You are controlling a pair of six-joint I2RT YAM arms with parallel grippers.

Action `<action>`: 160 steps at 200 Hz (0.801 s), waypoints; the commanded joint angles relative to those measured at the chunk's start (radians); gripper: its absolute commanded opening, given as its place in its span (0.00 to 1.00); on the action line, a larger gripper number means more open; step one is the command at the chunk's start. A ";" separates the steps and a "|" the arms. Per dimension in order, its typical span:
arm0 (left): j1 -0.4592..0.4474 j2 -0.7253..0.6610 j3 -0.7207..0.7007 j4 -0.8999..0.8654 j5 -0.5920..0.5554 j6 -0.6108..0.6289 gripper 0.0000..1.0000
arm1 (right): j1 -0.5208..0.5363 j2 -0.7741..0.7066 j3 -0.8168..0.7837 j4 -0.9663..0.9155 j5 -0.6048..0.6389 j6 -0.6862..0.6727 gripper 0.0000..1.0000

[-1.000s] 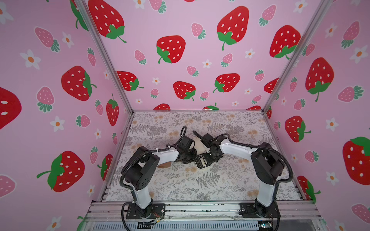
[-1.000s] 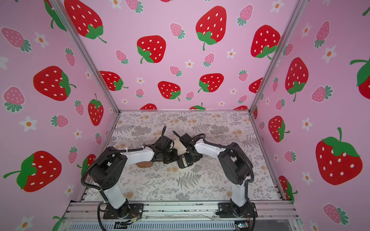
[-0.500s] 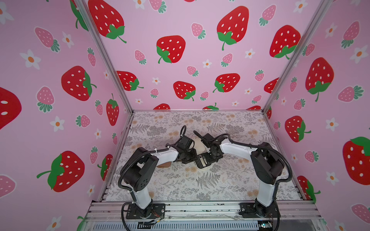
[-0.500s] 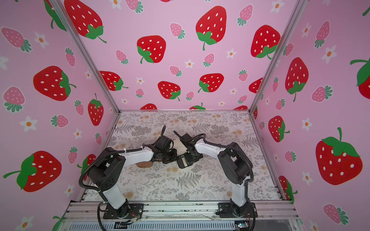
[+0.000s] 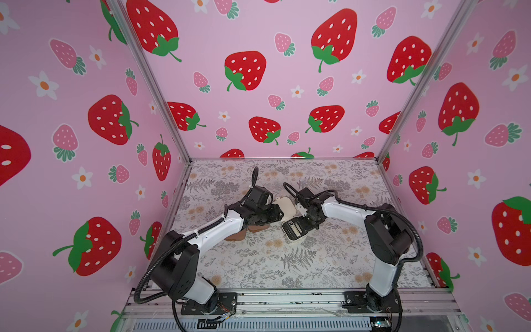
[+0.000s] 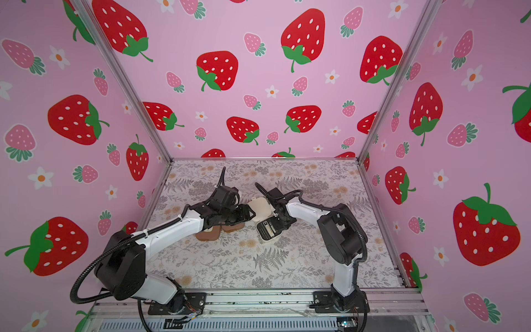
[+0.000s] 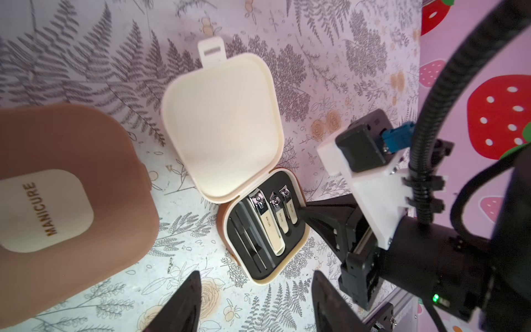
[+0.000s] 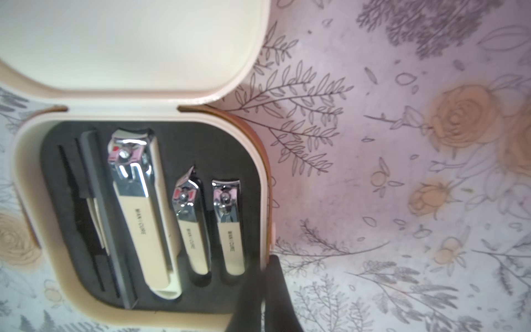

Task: Organize nail clipper sets
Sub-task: Pick up the storage box at the center of the board, then place the storage box at the center of the board.

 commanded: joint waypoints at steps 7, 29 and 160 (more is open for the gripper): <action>0.040 -0.043 -0.049 0.003 0.052 0.046 0.67 | -0.047 -0.103 -0.025 0.033 -0.128 -0.154 0.00; 0.065 -0.047 -0.063 0.019 0.099 0.060 0.67 | -0.049 -0.135 -0.031 0.036 -0.185 -0.216 0.00; 0.092 0.009 -0.187 0.331 0.156 -0.024 0.66 | 0.010 -0.077 0.034 -0.015 -0.158 -0.366 0.00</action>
